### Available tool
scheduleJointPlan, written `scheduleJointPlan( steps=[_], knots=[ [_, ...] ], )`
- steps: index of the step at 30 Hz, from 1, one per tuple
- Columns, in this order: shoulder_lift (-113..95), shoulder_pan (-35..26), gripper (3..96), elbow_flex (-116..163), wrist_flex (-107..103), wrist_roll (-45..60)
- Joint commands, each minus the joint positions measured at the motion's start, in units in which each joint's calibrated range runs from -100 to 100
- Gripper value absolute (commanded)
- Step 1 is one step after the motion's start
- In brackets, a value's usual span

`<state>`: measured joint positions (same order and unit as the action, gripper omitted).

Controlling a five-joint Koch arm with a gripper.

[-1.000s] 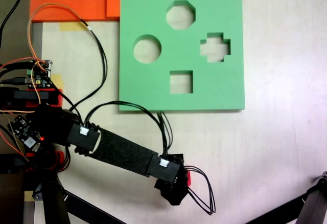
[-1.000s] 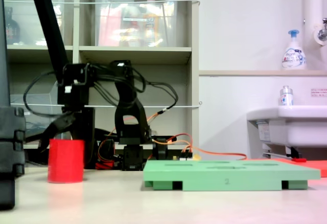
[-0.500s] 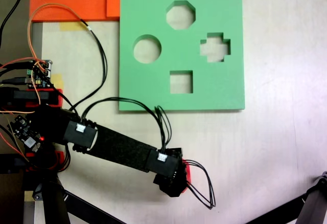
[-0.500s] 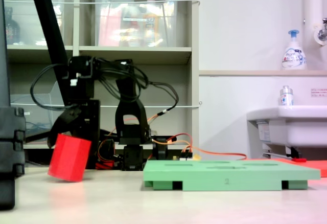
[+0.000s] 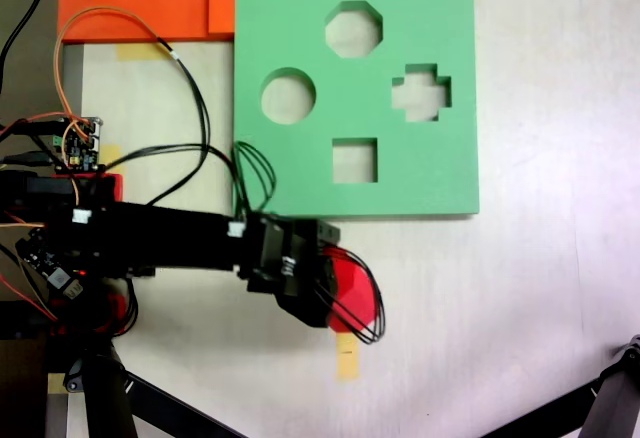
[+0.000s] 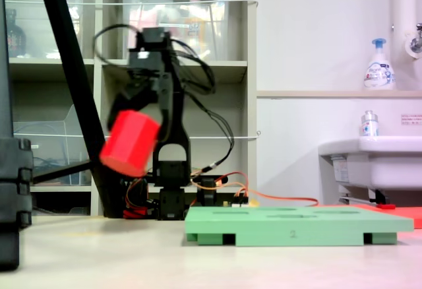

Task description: Put the octagonal pillar block into the corresponding hole

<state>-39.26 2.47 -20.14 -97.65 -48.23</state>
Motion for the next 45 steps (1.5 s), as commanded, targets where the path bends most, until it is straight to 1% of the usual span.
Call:
scheduleJointPlan(
  steps=[1, 6, 9, 11, 16, 21, 27, 35, 45],
  knots=[
    [-13.0, -8.2, 27.4, 4.9, -2.3, -13.3],
    [-11.6, -16.9, 27.5, 5.8, -2.3, -21.6],
    [-8.1, -20.8, 27.5, 5.4, -2.3, -25.7],
    [-5.6, -22.2, 27.5, 5.4, -2.3, -27.5],
    [-0.8, -24.1, 27.5, 5.4, -1.2, -30.2],
    [5.3, -25.7, 27.5, 5.0, 10.6, -31.1],
    [14.4, -26.6, 27.7, 0.8, 17.3, -32.6],
    [30.0, -27.5, 27.7, -11.9, 21.0, -33.8],
    [52.7, -29.8, 28.2, -34.8, 21.3, -35.1]
  ],
)
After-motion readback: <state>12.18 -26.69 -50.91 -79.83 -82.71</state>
